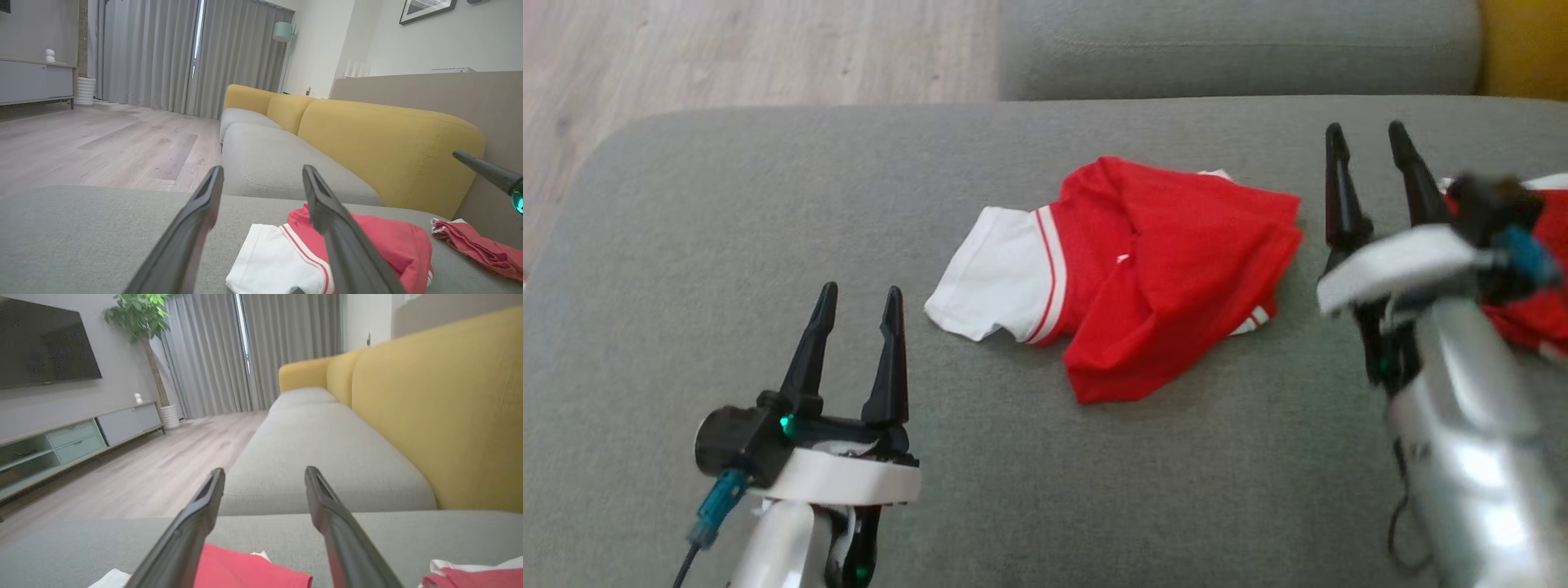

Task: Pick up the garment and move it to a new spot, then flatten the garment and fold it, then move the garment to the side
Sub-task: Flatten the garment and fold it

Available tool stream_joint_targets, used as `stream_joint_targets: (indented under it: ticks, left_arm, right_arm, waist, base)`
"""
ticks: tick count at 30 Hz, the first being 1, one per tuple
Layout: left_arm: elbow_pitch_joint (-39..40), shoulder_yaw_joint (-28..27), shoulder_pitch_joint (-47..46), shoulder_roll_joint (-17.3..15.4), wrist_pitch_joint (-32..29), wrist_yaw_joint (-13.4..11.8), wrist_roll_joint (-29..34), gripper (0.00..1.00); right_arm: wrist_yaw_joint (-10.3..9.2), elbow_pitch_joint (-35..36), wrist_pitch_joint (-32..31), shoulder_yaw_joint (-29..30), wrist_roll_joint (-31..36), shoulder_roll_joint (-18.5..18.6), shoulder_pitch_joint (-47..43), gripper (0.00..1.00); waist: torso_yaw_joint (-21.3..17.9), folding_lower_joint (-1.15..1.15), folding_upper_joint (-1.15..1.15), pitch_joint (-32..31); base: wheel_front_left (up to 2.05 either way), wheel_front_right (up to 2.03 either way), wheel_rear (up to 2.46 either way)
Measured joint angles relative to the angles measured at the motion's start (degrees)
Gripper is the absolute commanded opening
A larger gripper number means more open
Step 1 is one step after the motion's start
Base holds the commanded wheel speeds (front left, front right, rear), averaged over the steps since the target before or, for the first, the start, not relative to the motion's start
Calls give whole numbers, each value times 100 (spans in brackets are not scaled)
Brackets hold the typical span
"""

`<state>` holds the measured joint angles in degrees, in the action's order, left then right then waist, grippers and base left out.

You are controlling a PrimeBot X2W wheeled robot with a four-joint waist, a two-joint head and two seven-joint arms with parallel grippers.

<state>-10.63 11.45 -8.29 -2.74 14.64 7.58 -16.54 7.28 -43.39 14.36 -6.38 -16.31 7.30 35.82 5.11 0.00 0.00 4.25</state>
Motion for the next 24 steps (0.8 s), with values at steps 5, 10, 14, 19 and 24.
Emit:
stream_joint_targets:
  ticks: [5,10,14,19,24]
  left_arm:
    - [26,-22,69,0,0,0,0,100]
    - [32,-27,101,0,0,0,0,100]
    - [29,-22,177,0,0,0,0,100]
    - [29,1,172,0,0,0,0,100]
    - [25,48,171,0,-1,0,0,100]
  right_arm:
    - [-1,1590,9,410,616,-360,-1663,100]
    - [0,2349,10,334,667,-397,-2754,100]
    - [0,2566,10,244,636,-422,-2839,100]
    - [0,2663,10,207,758,-432,-2825,100]
    - [0,2663,-113,-92,791,-431,-2826,100]
  waist:
    - [-182,0,0,-99]
    - [-283,0,0,-163]
    - [-289,0,0,-170]
    - [-208,0,0,-163]
    - [-71,0,0,-126]
  base:
    - [0,0,0]
    - [0,0,0]
    - [0,0,0]
    - [0,0,0]
    - [0,0,0]
